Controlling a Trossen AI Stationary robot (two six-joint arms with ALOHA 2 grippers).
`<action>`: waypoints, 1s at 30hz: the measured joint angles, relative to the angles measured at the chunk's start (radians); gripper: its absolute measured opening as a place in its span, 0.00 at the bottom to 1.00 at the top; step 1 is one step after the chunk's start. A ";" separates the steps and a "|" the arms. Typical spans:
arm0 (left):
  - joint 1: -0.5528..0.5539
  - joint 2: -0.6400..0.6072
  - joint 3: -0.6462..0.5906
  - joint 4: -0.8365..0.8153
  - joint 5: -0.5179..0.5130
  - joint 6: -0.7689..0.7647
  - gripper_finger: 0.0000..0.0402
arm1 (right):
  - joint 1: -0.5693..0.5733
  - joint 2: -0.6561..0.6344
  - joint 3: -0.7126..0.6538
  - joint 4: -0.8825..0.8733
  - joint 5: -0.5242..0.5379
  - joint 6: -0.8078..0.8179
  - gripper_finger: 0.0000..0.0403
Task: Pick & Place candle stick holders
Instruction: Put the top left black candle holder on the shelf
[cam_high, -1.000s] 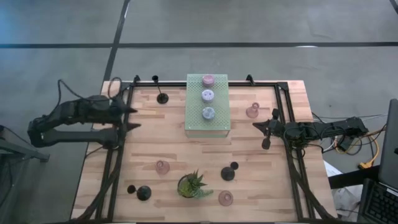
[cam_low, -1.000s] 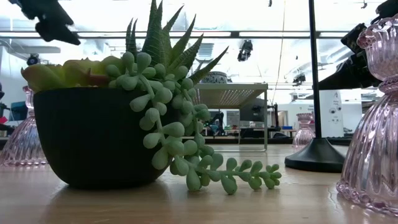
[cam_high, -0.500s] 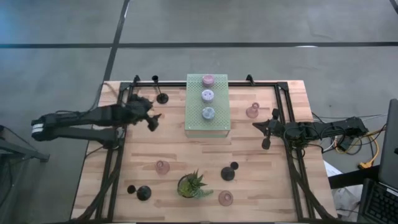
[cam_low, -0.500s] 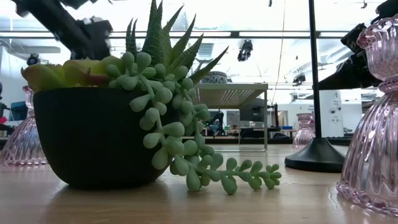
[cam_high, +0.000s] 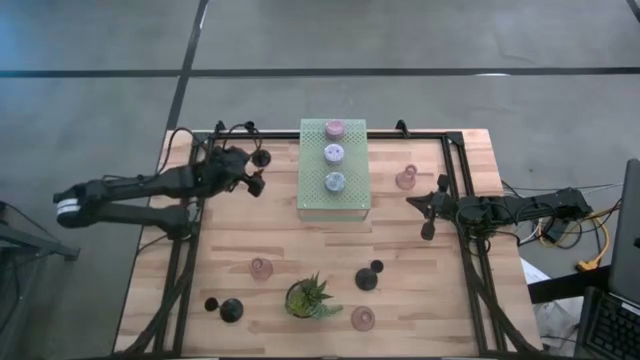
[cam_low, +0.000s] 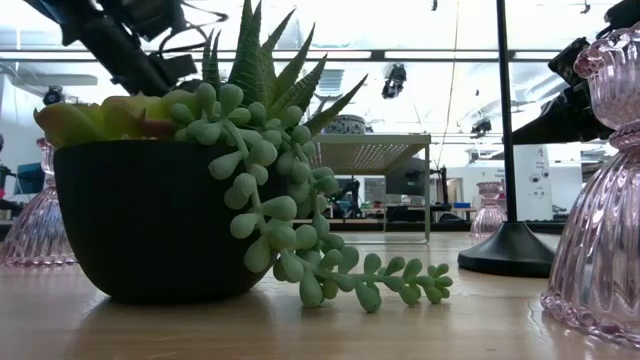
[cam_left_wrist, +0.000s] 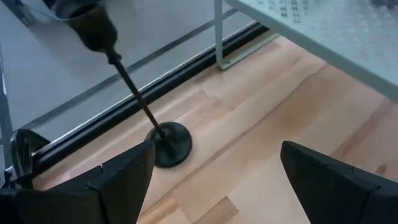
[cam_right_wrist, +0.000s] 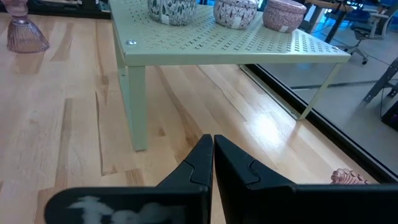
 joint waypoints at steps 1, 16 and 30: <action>0.010 -0.002 0.000 0.001 -0.001 0.000 0.87 | 0.000 0.000 0.000 0.000 0.000 0.000 0.02; 0.031 -0.091 0.000 -0.109 0.143 0.096 0.87 | 0.000 0.000 0.000 0.000 0.000 0.000 0.02; 0.062 -0.092 0.001 -0.090 0.186 0.127 0.87 | 0.000 0.001 0.000 0.000 0.000 0.000 0.02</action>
